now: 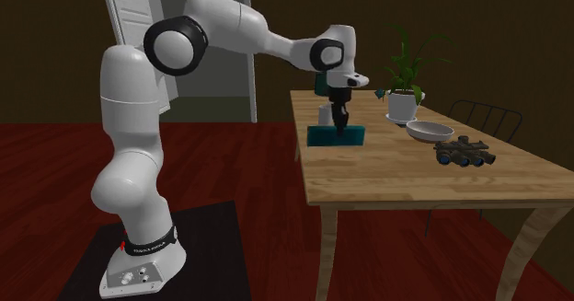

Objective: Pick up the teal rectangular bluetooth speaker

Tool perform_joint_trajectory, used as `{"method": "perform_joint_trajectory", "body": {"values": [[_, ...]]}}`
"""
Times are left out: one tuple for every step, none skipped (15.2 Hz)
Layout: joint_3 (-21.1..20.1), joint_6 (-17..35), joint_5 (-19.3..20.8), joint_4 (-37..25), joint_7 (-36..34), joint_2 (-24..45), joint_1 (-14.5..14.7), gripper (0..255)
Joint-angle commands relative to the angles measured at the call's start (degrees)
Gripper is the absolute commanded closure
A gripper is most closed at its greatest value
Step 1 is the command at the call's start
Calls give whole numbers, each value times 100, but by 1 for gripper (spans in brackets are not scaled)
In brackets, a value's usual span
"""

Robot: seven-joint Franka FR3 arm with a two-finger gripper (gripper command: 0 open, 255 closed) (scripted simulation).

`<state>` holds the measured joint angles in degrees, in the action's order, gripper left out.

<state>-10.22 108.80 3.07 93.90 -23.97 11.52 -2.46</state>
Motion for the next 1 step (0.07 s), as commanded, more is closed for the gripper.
{"method": "perform_joint_trajectory", "body": {"values": [[3, -46, -3, -40, 11, -5, -5, 255]]}}
